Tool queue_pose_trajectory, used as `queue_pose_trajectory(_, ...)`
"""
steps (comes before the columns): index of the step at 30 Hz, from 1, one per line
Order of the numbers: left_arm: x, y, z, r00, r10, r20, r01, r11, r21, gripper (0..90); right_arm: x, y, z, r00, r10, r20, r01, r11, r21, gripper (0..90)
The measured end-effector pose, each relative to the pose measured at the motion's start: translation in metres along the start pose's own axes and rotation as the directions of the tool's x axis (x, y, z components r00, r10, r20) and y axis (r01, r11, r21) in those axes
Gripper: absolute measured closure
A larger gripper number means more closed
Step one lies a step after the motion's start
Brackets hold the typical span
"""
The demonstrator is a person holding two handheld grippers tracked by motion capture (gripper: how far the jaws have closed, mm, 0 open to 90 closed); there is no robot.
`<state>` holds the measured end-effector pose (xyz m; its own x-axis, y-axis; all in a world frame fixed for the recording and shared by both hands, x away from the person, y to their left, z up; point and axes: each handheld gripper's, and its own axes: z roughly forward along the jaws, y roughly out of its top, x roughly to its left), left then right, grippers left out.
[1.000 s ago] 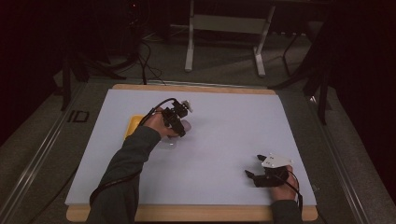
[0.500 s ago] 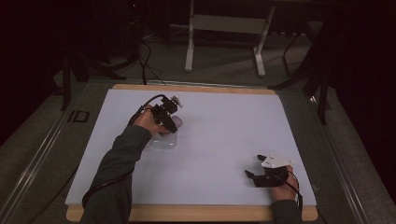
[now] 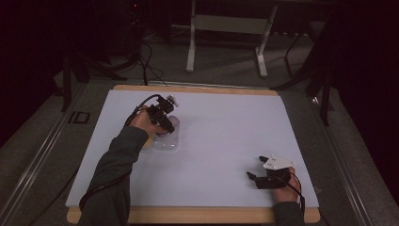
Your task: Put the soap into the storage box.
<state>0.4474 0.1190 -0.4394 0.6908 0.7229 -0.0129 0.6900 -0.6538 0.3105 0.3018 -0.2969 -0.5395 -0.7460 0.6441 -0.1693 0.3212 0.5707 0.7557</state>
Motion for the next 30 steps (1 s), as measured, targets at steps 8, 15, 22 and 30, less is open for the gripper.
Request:
queue_pose_trajectory(8, 0.007, -0.007, -0.003, 0.9997, -0.022, -0.003, 0.022, 0.9997, 0.001, 50.0, 0.000, 0.000, 0.000, 1.0000, -0.001, 0.001, 0.001, 1.000, 0.000, 19.9)
queue_pose_trajectory(15, 0.012, -0.012, -0.006, 0.9991, -0.042, -0.001, 0.042, 0.9991, -0.011, 50.0, 0.000, 0.000, 0.000, 1.0000, -0.001, 0.001, 0.001, 1.000, 0.000, 19.9)
queue_pose_trajectory(22, 0.017, -0.016, -0.010, 0.9982, -0.060, 0.002, 0.060, 0.9980, -0.020, 49.9, 0.000, 0.000, 0.000, 1.0000, -0.004, 0.001, 0.004, 1.000, -0.001, 19.9)
queue_pose_trajectory(30, 0.025, -0.024, -0.015, 0.9962, -0.087, 0.006, 0.087, 0.9956, -0.035, 50.0, 0.000, 0.000, 0.000, 1.0000, -0.004, 0.002, 0.004, 1.000, -0.001, 19.9)
